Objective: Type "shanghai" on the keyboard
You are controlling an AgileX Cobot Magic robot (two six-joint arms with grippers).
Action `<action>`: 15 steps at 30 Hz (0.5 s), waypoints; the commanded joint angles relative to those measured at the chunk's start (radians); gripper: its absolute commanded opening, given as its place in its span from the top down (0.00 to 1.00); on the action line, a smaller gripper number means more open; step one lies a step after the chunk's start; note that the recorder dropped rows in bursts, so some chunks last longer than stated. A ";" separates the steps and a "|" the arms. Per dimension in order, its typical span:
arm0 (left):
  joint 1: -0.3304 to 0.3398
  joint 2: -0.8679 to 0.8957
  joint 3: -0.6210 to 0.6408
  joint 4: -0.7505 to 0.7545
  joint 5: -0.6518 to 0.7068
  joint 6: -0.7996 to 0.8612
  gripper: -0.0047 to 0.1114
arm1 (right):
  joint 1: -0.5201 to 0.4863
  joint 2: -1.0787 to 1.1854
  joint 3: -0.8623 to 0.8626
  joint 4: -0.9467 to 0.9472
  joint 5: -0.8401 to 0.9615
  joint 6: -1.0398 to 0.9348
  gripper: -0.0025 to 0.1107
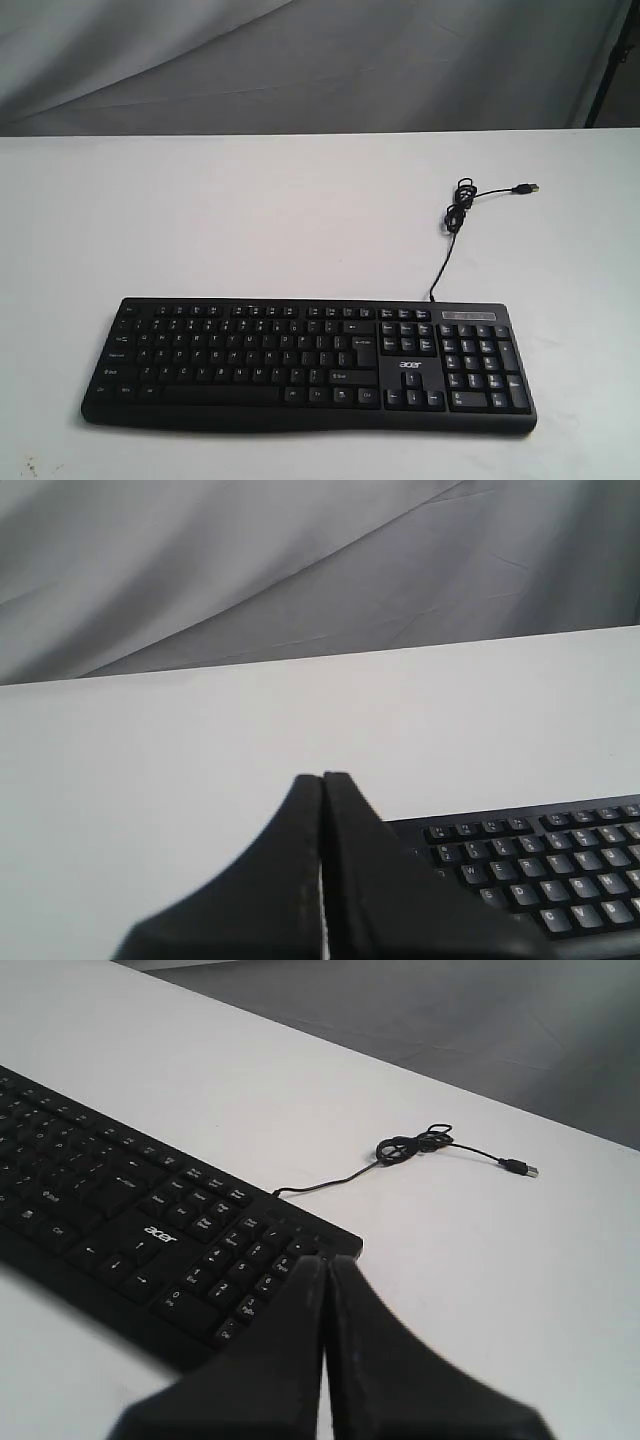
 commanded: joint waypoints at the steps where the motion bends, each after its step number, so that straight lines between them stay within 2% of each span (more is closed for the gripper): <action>1: -0.004 -0.003 0.004 0.001 -0.005 -0.003 0.96 | 0.003 -0.005 0.003 -0.013 -0.009 0.003 0.98; 15: -0.004 -0.003 0.004 0.001 -0.005 -0.003 0.96 | 0.003 -0.005 0.003 0.007 -0.011 0.003 0.98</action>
